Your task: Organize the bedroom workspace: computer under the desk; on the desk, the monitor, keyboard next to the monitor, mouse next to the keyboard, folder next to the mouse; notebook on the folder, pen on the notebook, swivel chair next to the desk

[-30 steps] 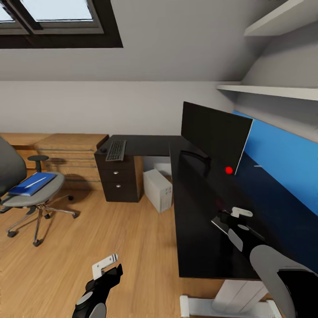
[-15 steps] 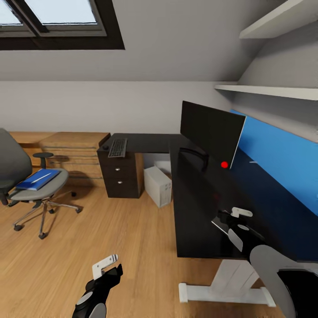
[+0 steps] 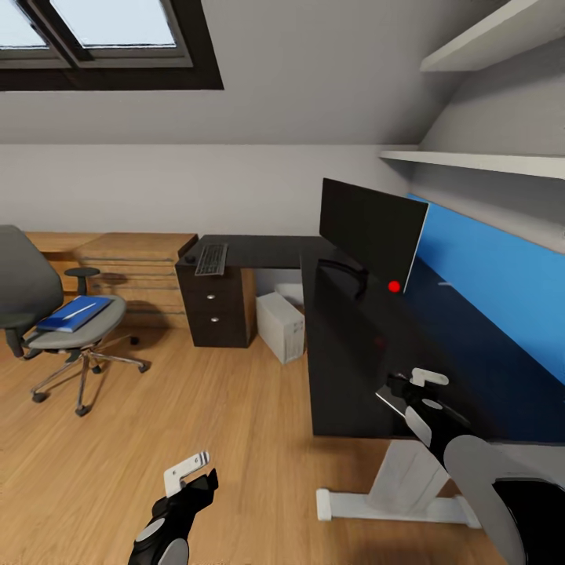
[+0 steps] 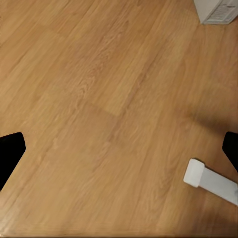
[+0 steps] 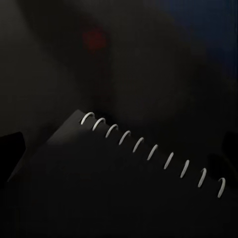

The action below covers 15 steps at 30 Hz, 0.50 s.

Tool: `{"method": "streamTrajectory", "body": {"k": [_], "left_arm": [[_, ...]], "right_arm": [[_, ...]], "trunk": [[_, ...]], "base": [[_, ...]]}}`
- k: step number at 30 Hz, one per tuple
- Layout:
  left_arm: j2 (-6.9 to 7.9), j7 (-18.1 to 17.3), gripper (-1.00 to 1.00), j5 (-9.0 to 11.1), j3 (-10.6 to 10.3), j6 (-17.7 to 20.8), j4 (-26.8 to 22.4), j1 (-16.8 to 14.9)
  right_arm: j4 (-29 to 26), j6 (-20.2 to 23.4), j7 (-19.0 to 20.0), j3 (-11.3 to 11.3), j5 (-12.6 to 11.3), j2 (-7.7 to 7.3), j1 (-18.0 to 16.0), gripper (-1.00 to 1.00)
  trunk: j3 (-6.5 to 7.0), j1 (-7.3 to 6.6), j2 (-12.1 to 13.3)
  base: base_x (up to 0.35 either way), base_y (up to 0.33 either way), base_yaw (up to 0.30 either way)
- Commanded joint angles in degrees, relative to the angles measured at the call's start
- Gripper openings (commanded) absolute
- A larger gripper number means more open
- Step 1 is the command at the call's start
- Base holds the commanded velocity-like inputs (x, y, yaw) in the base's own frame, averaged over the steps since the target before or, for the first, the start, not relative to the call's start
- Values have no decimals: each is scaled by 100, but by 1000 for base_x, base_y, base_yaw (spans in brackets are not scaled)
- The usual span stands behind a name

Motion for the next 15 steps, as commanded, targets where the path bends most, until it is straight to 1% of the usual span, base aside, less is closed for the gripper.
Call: {"method": "streamTrajectory", "body": {"k": [1, 4, 13, 15], "left_arm": [[6, 44, 100, 28, -12, 16, -9, -5], [6, 44, 100, 28, -12, 16, -9, -5], [6, 49, 100, 27, -12, 16, -9, -5], [6, 48, 100, 28, -12, 16, -9, -5]], "right_arm": [[115, -20, -18, -30, -81, -1, 0, 100], [115, -20, -19, -28, -81, -1, 0, 100], [115, -20, -20, -24, -81, 5, 0, 100], [115, -20, -20, -24, -81, 5, 0, 100]], "trunk": [[-7, -2, -3], [-7, -2, -3], [-7, -2, -3], [-7, -2, -3]], "base": [[-136, 0, 0], [-84, 0, 0], [-9, 0, 0], [-88, 0, 0]]}}
